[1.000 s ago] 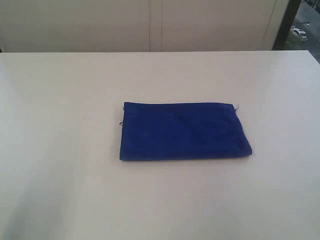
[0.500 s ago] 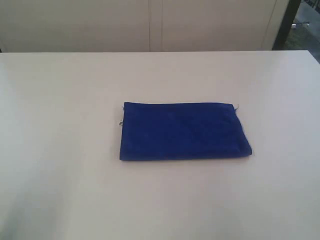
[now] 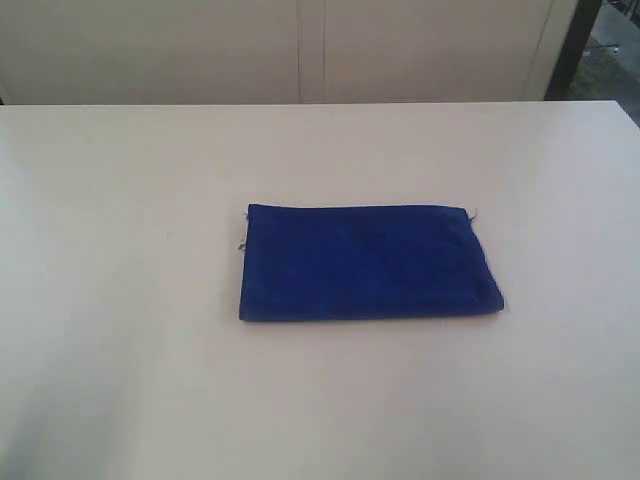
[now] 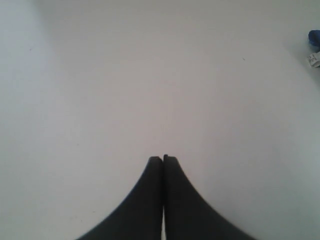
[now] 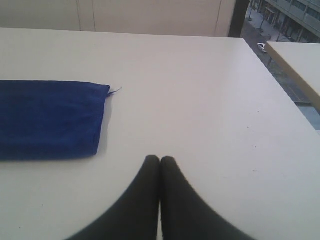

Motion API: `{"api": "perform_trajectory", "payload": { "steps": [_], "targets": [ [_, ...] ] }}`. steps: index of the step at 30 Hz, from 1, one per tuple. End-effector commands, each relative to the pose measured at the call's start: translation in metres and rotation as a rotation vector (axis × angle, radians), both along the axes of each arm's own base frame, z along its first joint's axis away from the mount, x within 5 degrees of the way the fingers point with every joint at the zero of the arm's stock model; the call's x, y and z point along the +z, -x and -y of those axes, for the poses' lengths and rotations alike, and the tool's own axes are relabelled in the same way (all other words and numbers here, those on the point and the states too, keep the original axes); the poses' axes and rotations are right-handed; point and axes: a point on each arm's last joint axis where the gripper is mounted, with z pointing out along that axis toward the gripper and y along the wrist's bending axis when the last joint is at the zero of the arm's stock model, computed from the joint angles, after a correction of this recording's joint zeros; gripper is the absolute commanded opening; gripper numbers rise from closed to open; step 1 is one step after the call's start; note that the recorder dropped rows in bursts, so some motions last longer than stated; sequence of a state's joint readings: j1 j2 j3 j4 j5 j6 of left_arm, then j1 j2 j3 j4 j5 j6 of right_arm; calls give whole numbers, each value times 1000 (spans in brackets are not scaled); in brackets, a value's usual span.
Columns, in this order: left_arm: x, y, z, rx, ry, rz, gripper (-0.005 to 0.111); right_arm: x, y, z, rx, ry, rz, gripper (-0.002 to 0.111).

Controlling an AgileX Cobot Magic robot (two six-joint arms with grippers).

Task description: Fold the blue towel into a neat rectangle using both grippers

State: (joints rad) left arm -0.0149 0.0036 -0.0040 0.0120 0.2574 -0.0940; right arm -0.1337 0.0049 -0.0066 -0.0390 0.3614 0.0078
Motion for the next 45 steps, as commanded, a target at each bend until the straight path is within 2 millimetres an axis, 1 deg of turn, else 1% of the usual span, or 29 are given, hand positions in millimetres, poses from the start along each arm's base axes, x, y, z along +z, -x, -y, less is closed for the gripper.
{"api": "perform_trajectory", "payload": {
  "steps": [1,9,45],
  "targets": [
    [-1,0,0,2,0,5,0,-1,0,1,-4,15,12,0],
    [1,-1,0,-44,-119,33,0,-1,0,1,-10,-4,15,0],
    [1,-1,0,-47,-124,31,0,-1,0,1,-10,-6,14,0]
  ]
}}
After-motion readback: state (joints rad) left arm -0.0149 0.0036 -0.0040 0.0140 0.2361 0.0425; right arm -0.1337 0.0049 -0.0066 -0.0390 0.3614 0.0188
